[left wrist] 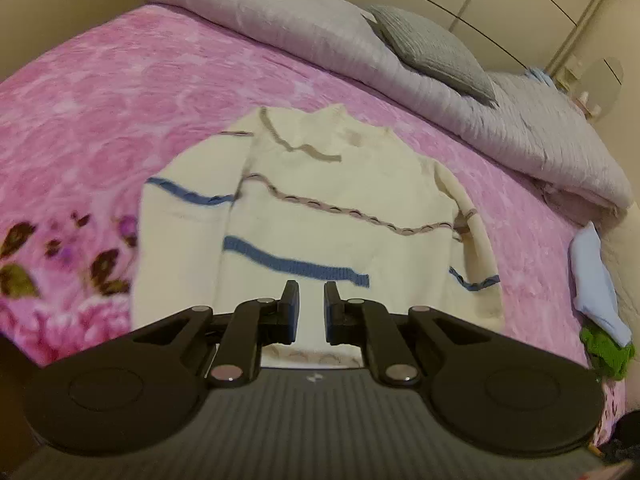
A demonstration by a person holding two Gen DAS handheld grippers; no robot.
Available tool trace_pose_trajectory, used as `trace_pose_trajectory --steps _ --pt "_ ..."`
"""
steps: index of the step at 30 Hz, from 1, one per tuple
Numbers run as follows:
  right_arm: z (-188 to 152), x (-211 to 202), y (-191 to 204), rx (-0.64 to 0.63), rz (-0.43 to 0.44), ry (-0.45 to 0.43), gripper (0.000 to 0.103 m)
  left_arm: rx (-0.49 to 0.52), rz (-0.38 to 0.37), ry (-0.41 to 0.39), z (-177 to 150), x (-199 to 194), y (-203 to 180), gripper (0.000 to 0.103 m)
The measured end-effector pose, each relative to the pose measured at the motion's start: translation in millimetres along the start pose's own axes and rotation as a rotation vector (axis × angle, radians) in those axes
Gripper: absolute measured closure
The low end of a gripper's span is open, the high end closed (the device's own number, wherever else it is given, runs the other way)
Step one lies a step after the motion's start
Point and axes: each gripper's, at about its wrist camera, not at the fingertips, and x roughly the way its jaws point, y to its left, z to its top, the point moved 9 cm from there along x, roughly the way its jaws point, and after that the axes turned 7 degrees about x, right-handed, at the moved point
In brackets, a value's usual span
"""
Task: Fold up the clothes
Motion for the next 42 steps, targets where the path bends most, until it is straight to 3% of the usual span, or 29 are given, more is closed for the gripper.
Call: trace_pose_trajectory --steps 1,2,3,7,10,13,15,17,19,21,28,32,34,35,38,40,42 --pt "0.3 0.6 3.4 -0.027 -0.008 0.007 0.085 -0.024 0.015 -0.004 -2.3 -6.6 4.0 0.095" --pt "1.1 0.5 6.5 -0.065 -0.011 0.026 0.095 -0.038 0.025 -0.012 -2.1 -12.5 7.6 0.095" --pt "4.8 -2.4 9.5 -0.08 0.004 0.053 0.096 -0.051 0.034 -0.02 -1.5 -18.3 11.0 0.095" --pt "56.1 -50.8 8.4 -0.155 0.026 -0.019 0.098 -0.004 0.107 -0.069 13.5 -46.2 25.7 0.095" --pt "131.3 -119.1 -22.2 -0.185 -0.087 -0.211 0.098 0.037 0.17 -0.086 19.0 -56.1 39.6 0.095" --pt "203.2 -176.2 -89.5 -0.066 -0.386 -0.398 0.096 0.091 0.242 -0.071 16.5 -51.1 52.8 0.091" --pt "227.9 -197.0 -122.6 0.029 -0.481 -0.412 0.081 0.123 0.257 -0.043 8.6 -37.4 56.2 0.089" --pt "229.3 -209.5 -129.5 0.078 -0.484 -0.445 0.048 0.144 0.248 -0.015 -1.1 -21.1 57.2 0.087" --pt "216.7 -206.4 -121.3 0.069 -0.45 -0.455 0.034 0.159 0.238 0.019 -13.6 -2.9 56.4 0.086" --pt "190.2 -183.5 -108.7 0.068 -0.42 -0.403 0.034 0.179 0.24 0.058 -27.7 16.7 56.2 0.081" --pt "85.6 -88.4 -43.0 0.067 -0.259 -0.124 0.034 0.295 0.24 0.197 -76.5 81.1 58.6 0.078" --pt "59.1 -61.4 -1.4 -0.017 -0.238 -0.057 0.034 0.27 0.247 0.24 -83.4 109.4 83.9 0.076" --pt "54.9 -55.3 17.2 -0.04 -0.238 -0.06 0.034 0.25 0.2 0.247 -79.1 116.8 96.3 0.083" --pt "55.2 -52.9 24.2 -0.041 -0.238 -0.066 0.034 0.24 0.176 0.25 -76.9 120.4 102.5 0.097" --pt "58.1 -50.1 42.6 -0.027 -0.245 -0.087 0.034 0.254 0.15 0.15 -30.5 96.9 130.8 0.098" --pt "56.2 -49.5 56.9 -0.02 -0.24 -0.111 0.034 0.326 0.233 0.043 22.0 69.3 166.5 0.098" --pt "54.9 -46.5 70.2 -0.013 -0.234 -0.133 0.034 0.321 0.363 -0.087 95.3 30.9 228.8 0.098"
